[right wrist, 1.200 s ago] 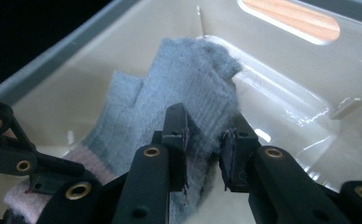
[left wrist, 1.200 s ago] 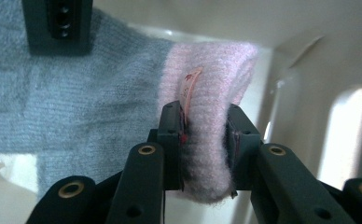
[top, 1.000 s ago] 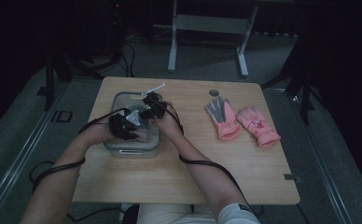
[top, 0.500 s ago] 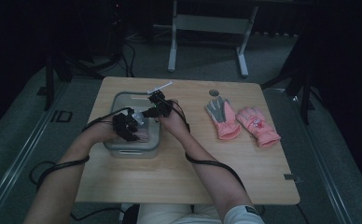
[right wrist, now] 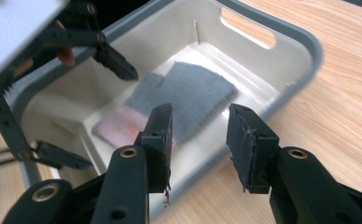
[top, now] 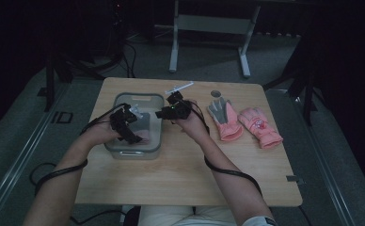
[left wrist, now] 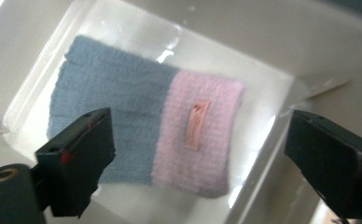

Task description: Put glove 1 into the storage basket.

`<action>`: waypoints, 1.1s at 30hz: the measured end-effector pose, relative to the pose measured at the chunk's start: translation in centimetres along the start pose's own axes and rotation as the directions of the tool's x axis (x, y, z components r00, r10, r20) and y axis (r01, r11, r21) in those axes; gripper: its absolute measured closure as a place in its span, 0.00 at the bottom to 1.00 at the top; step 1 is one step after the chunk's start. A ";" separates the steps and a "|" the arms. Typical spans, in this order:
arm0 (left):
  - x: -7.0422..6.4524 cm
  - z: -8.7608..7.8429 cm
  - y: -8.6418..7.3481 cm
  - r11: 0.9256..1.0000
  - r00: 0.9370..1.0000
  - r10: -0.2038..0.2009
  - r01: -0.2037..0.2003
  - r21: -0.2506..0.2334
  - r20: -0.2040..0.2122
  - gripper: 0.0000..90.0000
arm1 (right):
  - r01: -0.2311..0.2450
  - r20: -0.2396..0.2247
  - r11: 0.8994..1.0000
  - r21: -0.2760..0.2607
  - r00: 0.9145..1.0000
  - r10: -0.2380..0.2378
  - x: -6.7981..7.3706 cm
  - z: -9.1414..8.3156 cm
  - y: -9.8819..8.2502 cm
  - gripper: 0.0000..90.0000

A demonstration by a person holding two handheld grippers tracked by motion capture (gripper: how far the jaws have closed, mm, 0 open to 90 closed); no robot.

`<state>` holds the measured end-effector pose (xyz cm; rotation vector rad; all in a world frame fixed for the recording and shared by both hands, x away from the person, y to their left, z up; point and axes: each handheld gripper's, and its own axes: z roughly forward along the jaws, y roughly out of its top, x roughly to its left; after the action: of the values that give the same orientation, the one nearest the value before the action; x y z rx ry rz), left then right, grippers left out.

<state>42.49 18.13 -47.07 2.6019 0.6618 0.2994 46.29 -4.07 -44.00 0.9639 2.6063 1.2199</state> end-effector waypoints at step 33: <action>-12.2 2.2 8.8 0.965 0.965 0.197 -0.159 -0.207 0.176 0.01 | 0.015 0.202 0.998 -0.057 0.979 -0.003 -9.2 -10.9 -8.0 0.67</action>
<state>36.16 4.30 -46.09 2.4677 0.3141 0.1509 45.81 -20.39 -43.99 1.0067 2.4040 1.1246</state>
